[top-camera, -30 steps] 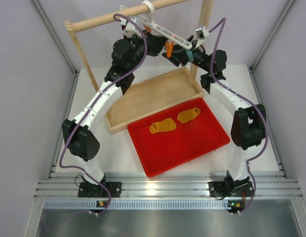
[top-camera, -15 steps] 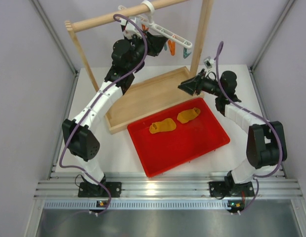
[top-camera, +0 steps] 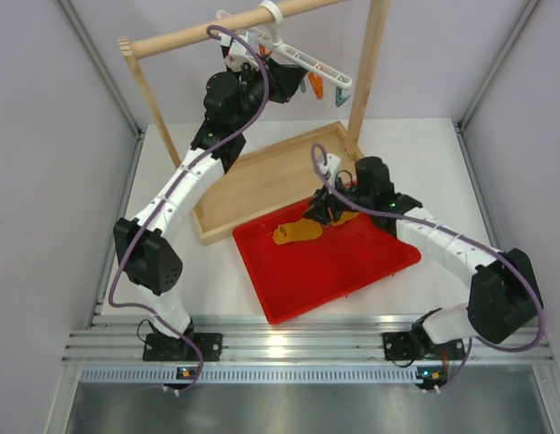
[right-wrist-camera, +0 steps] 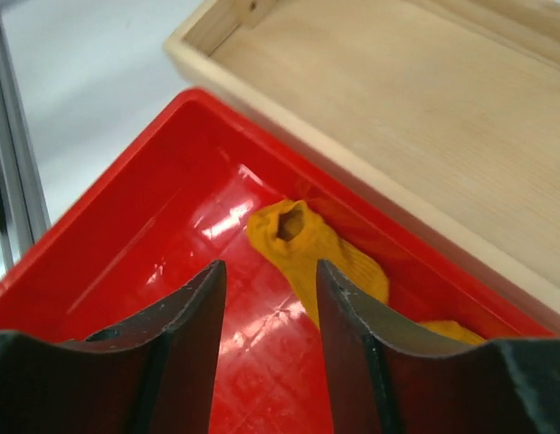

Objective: Clip the socks to the hanger
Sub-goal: Pick up the sock from the bin.

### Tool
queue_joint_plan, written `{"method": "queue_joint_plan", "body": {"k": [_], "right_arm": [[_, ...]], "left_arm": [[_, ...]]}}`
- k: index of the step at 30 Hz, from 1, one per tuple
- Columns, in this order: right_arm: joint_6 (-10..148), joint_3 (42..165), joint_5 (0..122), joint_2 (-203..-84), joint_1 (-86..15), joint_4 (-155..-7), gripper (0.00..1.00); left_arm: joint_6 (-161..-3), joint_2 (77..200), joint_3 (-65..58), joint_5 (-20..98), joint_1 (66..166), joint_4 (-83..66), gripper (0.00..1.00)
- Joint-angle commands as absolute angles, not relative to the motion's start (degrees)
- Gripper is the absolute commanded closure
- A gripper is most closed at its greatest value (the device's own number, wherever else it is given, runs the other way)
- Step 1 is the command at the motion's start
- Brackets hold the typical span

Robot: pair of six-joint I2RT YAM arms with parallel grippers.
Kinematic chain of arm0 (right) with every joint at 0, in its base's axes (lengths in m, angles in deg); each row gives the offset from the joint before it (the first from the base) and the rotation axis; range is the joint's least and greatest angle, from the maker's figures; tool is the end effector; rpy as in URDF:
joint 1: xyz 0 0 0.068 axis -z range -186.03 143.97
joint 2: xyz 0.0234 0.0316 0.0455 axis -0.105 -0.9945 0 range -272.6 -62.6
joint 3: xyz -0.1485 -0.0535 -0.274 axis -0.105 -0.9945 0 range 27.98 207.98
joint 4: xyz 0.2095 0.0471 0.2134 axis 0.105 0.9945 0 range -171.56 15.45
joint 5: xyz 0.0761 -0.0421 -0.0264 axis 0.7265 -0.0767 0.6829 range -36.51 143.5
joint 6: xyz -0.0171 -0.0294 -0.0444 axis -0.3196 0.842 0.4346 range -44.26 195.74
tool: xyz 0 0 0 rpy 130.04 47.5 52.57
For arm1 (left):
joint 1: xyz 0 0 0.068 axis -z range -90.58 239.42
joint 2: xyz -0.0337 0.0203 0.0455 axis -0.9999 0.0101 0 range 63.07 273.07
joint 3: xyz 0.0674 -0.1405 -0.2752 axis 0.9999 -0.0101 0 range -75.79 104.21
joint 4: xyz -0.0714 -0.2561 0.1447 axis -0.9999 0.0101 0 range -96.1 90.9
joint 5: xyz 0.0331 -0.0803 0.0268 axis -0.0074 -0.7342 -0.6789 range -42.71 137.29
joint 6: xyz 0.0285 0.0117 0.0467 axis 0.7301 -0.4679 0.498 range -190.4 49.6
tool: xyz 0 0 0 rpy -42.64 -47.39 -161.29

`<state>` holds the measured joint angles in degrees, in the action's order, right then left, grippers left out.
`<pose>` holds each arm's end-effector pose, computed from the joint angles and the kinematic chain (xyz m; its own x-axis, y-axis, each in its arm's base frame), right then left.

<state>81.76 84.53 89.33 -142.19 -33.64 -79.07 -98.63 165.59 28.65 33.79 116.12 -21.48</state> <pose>0.2982 0.1815 0.3140 -0.2912 -0.2483 -0.9239 -0.8793 0.4499 0.1562 0.4245 -0.2236 0.5176 -0.0668 -0.4812 -0.8740 0.6860 0.6139 -0.3905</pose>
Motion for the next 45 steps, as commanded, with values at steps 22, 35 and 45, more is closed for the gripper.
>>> {"method": "queue_joint_plan", "body": {"k": [22,35,45], "right_arm": [[91.30,83.44,71.34,-166.13,-50.85,-95.79,0.44],[92.78,80.45,71.51,-163.34,-50.41,-94.40,1.00],[105.61,86.68,73.89,-143.82,-45.41,-86.03,1.00]], "left_arm": [[-99.84,166.25,27.92,33.58,115.35,-20.86,1.00],[-99.67,165.64,26.96,32.44,115.35,-19.72,1.00],[-99.49,165.55,27.13,31.21,115.35,-18.58,1.00]]}}
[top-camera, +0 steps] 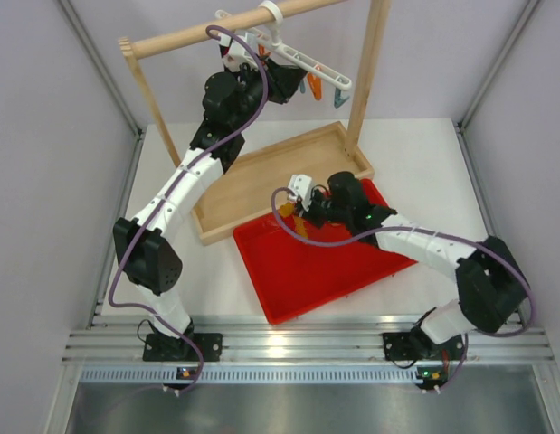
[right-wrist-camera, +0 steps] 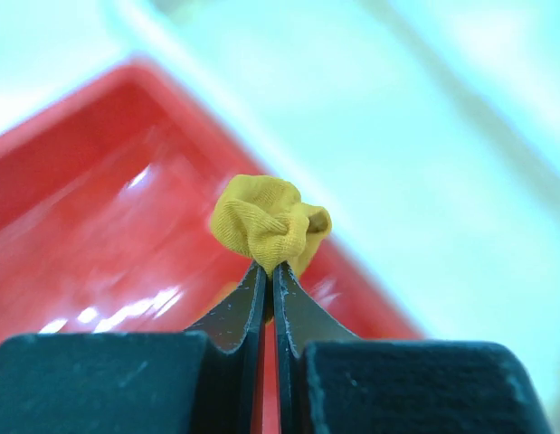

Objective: Clip the socks to the hanger
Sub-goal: Pick up the sock from the bin, then clamp the sock onto the hanger.

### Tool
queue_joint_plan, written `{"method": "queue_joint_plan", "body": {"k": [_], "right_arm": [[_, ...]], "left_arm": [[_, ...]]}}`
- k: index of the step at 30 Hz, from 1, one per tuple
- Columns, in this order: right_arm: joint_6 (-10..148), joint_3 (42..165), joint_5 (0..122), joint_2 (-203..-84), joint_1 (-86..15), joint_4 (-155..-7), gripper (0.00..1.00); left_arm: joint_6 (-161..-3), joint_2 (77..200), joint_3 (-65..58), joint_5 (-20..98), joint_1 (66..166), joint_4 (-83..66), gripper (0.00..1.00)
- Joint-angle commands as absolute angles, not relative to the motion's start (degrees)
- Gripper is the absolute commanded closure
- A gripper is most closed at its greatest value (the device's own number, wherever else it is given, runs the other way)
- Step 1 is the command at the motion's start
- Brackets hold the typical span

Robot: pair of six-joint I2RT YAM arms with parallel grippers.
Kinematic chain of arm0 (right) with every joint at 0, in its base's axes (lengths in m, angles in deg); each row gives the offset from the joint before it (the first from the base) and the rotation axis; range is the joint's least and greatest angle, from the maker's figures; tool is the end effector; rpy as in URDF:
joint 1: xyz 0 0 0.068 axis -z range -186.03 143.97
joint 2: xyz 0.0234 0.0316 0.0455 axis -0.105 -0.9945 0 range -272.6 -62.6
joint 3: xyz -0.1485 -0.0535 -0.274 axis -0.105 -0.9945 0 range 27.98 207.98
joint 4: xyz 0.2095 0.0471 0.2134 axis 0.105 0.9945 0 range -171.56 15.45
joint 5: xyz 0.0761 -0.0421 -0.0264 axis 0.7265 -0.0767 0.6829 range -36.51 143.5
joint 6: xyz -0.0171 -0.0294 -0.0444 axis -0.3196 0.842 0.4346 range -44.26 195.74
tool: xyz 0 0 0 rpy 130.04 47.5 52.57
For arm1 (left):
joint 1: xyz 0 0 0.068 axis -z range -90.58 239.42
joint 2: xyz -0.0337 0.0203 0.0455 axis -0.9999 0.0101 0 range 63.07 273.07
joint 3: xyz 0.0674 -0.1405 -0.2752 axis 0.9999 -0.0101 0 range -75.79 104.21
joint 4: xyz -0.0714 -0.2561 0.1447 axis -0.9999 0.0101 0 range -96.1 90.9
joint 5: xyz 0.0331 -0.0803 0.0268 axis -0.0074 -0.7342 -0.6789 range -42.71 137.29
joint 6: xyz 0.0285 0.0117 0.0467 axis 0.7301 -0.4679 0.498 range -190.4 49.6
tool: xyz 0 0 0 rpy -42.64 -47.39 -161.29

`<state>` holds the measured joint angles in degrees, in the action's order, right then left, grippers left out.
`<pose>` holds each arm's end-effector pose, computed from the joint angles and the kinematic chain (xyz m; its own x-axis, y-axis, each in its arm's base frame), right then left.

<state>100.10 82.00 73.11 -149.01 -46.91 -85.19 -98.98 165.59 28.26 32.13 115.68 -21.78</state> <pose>0.2737 0.2541 0.2646 0.0148 -0.5011 -0.8652 -0.9144 0.3434 -0.2145 0.4260 -0.2215 0.5154 -0.0785 -0.4762 -0.8759 0.6986 0.6005 -0.3890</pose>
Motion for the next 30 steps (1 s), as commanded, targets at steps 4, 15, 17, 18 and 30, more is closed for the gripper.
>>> {"method": "queue_joint_plan", "body": {"k": [4,15,17,18,30], "right_arm": [[111.23,88.27,71.26,-140.30,-44.79,-89.54,1.00],[134.88,81.24,55.44,-148.28,-43.82,-140.80,1.00],[137.96,81.50,54.73,-152.23,-43.12,-146.48,1.00],[138.66,81.76,54.55,-153.38,-42.86,-149.20,1.00],[143.85,86.25,55.69,-159.63,-42.15,-161.98,1.00]], "left_arm": [[-100.37,165.99,27.92,30.42,115.35,-17.79,1.00],[-102.21,166.52,28.01,28.31,115.35,-17.79,1.00],[-102.39,166.78,28.27,27.87,115.35,-17.96,1.00],[-102.57,166.96,28.45,27.61,115.35,-17.96,1.00],[-102.48,168.80,30.73,25.94,115.26,-16.82,1.00]]}}
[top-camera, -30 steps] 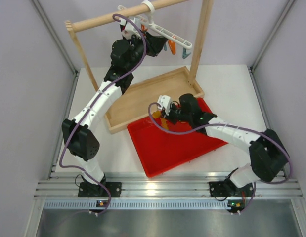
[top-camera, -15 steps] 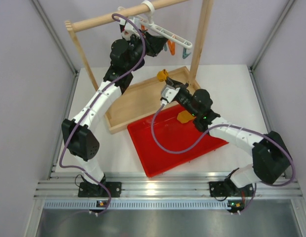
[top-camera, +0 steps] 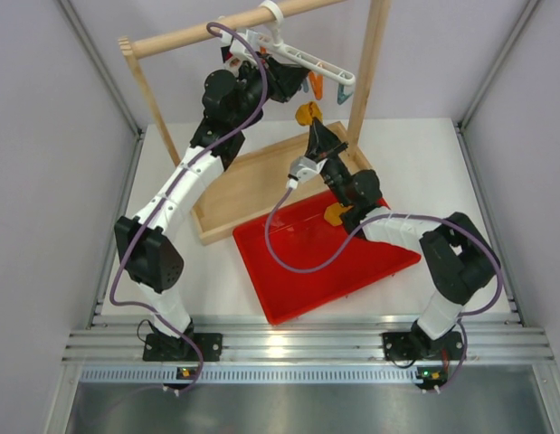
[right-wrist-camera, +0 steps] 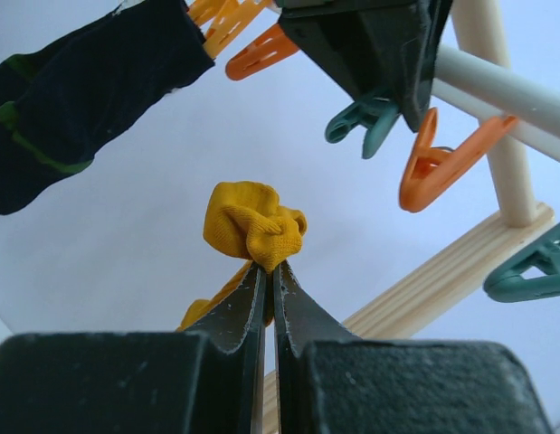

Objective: Clip the socks to the hanger
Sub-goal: Clamp the sock onto the hanger.

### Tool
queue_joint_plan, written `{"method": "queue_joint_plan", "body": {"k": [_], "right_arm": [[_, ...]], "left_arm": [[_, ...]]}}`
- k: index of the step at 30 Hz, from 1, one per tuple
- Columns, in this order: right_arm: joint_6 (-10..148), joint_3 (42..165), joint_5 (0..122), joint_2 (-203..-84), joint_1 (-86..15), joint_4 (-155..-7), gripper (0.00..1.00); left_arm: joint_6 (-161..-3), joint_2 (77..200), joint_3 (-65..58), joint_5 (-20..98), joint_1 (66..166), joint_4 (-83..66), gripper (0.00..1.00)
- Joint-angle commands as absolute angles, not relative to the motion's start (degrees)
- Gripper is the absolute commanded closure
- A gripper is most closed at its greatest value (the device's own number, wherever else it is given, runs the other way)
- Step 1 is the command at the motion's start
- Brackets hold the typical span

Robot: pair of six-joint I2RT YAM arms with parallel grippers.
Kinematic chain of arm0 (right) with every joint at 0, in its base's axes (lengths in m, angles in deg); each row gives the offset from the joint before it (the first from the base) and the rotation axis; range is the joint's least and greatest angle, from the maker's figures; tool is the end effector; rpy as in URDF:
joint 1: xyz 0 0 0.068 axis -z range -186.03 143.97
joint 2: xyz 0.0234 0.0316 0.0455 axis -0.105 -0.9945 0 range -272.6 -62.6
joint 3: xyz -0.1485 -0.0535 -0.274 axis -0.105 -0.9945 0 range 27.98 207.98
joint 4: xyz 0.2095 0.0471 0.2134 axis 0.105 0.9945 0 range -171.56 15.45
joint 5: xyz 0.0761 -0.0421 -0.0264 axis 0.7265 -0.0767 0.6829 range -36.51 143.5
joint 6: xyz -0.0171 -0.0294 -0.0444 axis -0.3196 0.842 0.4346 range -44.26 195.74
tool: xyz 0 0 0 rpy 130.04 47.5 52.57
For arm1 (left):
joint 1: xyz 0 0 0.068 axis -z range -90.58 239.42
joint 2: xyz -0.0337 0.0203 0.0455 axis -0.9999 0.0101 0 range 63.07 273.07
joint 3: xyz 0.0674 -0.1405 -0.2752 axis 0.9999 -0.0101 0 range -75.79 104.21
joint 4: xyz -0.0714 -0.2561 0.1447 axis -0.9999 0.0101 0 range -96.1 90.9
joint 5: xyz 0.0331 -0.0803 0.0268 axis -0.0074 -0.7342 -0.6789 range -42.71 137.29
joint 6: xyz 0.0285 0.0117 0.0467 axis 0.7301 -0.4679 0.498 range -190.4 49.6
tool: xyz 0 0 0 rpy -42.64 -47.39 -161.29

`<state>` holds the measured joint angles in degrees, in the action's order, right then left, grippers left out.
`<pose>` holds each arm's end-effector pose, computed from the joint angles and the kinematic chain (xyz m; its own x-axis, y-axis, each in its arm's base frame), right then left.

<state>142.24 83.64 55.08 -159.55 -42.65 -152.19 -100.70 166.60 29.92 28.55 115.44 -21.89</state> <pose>0.3300 0.2466 0.3297 0.7214 -0.6060 -0.3352 0.1152 0.5823 -0.8048 0.4290 -0.2232 0.5186 -0.1088 -0.4786 -0.8713 0.7356 0.5507 -0.3944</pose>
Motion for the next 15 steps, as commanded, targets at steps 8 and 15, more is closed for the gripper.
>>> {"method": "queue_joint_plan", "body": {"k": [8,15], "right_arm": [[145.08,86.77,59.56,-158.84,-41.98,-158.90,1.00],[145.35,89.41,60.88,-159.28,-41.97,-156.35,1.00]], "left_arm": [[-102.04,168.63,29.95,24.44,115.17,-15.77,1.00],[-102.13,168.72,29.85,24.35,115.26,-15.77,1.00]]}}
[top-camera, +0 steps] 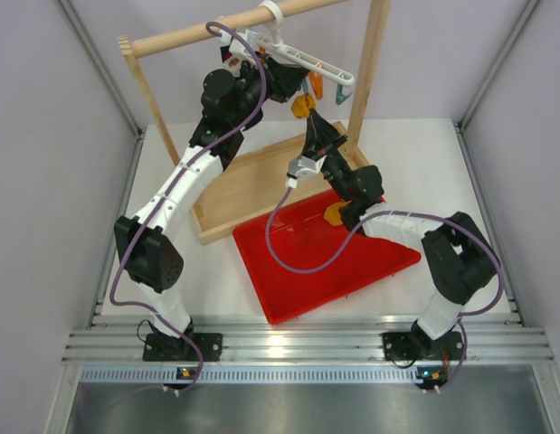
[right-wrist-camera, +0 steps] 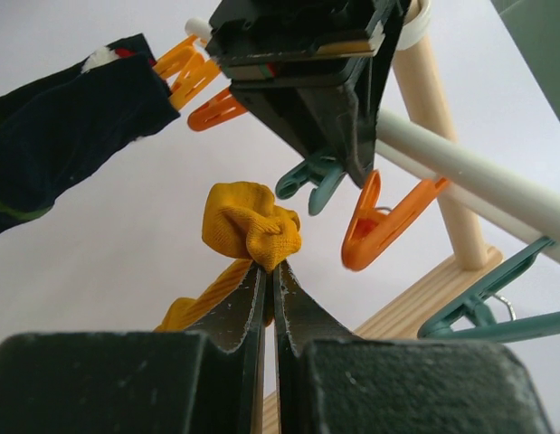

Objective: Clip the socks to the hanger
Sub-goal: Clamp the sock onto the hanger.

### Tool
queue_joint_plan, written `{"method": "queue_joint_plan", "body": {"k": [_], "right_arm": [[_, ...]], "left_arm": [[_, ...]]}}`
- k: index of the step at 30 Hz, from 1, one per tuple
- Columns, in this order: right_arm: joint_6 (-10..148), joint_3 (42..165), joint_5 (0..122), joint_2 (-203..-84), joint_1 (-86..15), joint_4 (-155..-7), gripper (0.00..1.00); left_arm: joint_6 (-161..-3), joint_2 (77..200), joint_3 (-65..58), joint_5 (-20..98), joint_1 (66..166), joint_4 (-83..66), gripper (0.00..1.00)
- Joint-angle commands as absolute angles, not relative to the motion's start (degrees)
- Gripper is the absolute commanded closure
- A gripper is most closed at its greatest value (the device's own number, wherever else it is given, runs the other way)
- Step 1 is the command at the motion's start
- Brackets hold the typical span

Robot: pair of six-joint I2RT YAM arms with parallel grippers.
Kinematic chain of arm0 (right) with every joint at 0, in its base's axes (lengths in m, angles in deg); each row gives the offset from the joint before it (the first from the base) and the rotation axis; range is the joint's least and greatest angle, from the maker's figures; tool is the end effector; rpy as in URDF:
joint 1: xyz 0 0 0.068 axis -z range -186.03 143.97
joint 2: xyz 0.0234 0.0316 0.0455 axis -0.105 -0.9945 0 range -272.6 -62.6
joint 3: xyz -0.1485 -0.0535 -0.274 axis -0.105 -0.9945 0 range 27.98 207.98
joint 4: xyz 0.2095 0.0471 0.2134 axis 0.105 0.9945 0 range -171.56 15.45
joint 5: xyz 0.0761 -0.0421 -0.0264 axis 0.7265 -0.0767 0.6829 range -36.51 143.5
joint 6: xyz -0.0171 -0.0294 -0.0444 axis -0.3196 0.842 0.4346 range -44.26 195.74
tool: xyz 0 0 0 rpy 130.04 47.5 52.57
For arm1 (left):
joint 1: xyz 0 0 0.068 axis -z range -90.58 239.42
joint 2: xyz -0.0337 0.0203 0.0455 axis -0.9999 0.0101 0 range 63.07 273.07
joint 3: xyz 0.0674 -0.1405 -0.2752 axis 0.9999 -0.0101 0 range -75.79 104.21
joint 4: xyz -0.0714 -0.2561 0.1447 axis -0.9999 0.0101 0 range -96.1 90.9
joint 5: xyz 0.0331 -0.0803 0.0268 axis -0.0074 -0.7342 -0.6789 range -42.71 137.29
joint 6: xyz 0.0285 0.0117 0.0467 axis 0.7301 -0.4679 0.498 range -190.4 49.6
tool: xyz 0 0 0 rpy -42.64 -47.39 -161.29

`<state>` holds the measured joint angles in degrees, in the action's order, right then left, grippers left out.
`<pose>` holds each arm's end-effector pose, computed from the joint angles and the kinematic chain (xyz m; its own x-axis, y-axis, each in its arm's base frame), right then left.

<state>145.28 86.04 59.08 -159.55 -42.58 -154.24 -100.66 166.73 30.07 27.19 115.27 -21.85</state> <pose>0.3296 0.2490 0.3479 0.7724 -0.5882 -0.2398 0.1887 0.5730 -0.7975 0.4296 -0.2229 0.5184 -0.1151 -0.4701 -0.8751 0.7475 0.5392 -0.3879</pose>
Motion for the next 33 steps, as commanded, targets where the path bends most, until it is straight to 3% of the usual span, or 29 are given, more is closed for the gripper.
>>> {"method": "queue_joint_plan", "body": {"k": [1,33], "right_arm": [[145.35,90.11,60.96,-159.54,-41.97,-156.18,1.00],[146.31,91.26,62.28,-159.11,-40.92,-155.73,1.00]], "left_arm": [[-102.13,168.89,29.85,24.44,115.26,-15.77,1.00],[-101.95,169.94,30.21,25.14,115.26,-14.54,1.00]]}}
